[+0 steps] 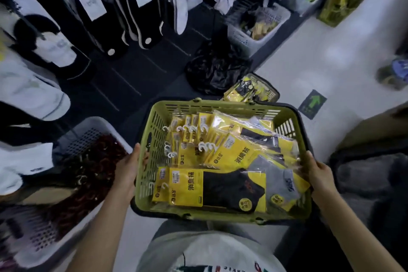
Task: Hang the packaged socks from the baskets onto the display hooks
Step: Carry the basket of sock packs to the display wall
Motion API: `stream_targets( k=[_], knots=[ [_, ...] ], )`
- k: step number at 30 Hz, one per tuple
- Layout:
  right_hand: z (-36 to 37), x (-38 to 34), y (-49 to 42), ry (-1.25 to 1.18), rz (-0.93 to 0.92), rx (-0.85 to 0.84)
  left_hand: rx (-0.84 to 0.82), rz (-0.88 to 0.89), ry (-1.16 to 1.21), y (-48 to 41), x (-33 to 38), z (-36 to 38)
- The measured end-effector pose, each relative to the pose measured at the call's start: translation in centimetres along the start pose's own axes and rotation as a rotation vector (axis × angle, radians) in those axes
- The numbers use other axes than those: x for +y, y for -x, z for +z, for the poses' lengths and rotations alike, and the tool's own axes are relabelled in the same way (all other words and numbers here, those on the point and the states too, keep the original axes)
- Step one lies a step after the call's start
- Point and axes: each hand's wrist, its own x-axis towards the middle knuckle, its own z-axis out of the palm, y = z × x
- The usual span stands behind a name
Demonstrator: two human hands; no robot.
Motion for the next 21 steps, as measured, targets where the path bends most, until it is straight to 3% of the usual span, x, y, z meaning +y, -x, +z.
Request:
stream_targets(
  k=[12, 21],
  knots=[
    [8.3, -8.2, -8.0, 0.192, -0.053, -0.247, 0.198, -0.044, 0.185, -3.4, 0.3, 2.0],
    [16.1, -10.7, -17.8, 0.406, -0.117, -0.512, 0.589, -0.234, 0.333, -0.9, -8.0, 7.8]
  ],
)
